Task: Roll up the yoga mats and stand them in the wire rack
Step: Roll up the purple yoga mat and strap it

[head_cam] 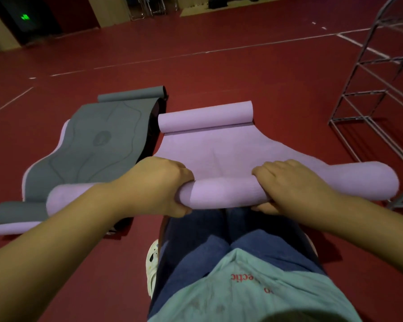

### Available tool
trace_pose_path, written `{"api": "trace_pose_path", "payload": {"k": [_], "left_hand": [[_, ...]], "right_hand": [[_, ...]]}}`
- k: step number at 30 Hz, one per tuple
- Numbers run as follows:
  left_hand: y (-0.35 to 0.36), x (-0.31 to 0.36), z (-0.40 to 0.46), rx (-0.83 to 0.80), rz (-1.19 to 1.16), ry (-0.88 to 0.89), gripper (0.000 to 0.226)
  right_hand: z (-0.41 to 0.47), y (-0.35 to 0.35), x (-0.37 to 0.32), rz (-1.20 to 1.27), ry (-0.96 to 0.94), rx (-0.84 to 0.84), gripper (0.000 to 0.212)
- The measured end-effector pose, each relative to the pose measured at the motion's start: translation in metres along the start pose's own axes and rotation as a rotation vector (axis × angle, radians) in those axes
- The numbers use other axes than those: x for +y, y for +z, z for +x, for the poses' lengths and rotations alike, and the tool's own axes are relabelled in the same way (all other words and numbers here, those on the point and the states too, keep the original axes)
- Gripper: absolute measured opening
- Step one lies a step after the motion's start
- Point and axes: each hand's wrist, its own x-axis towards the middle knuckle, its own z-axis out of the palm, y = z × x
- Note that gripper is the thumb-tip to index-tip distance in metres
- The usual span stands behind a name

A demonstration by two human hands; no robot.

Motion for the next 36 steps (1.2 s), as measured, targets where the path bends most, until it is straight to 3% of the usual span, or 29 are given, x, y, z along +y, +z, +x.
{"api": "trace_pose_path", "payload": {"k": [6,9,15,18,19,21,23,26,32,34,36], "left_hand": [[0.039,0.033,-0.033,-0.117,-0.074,0.004,0.036],[0.05,0.032,-0.03,-0.236,-0.168,-0.091,0.041],[0.048,0.007,0.004,-0.482,-0.447,-0.155,0.051],[0.051,-0.001,0.014,-0.558,-0.552,-0.14,0.052],[0.052,-0.002,0.017,-0.569,-0.576,-0.136,0.051],[0.054,-0.005,0.02,-0.597,-0.612,-0.135,0.051],[0.055,-0.009,0.023,-0.628,-0.647,-0.141,0.048],[0.055,-0.014,0.03,-0.697,-0.661,-0.148,0.031],[0.048,-0.02,0.043,-0.834,-0.629,-0.179,0.018],[0.052,-0.02,0.043,-0.837,-0.613,-0.225,0.027],[0.057,-0.022,0.04,-0.753,-0.568,-0.275,0.07]], "right_hand": [[-0.045,0.022,-0.04,0.007,-0.025,-0.076,0.055],[-0.038,0.026,-0.037,0.069,-0.054,-0.112,0.06],[-0.001,0.012,-0.015,0.175,-0.065,-0.605,0.065],[0.002,0.013,-0.011,0.151,-0.043,-0.674,0.07],[-0.001,0.013,-0.012,0.111,-0.043,-0.655,0.075],[-0.006,0.013,-0.017,0.012,-0.074,-0.454,0.087],[-0.009,0.01,-0.025,0.073,-0.056,-0.28,0.085],[-0.009,0.008,-0.033,0.177,-0.002,-0.295,0.068],[0.005,0.012,-0.02,0.28,0.017,-0.405,0.068],[0.01,0.013,-0.016,0.283,0.003,-0.437,0.067],[0.013,0.012,-0.014,0.291,0.0,-0.448,0.065]]}}
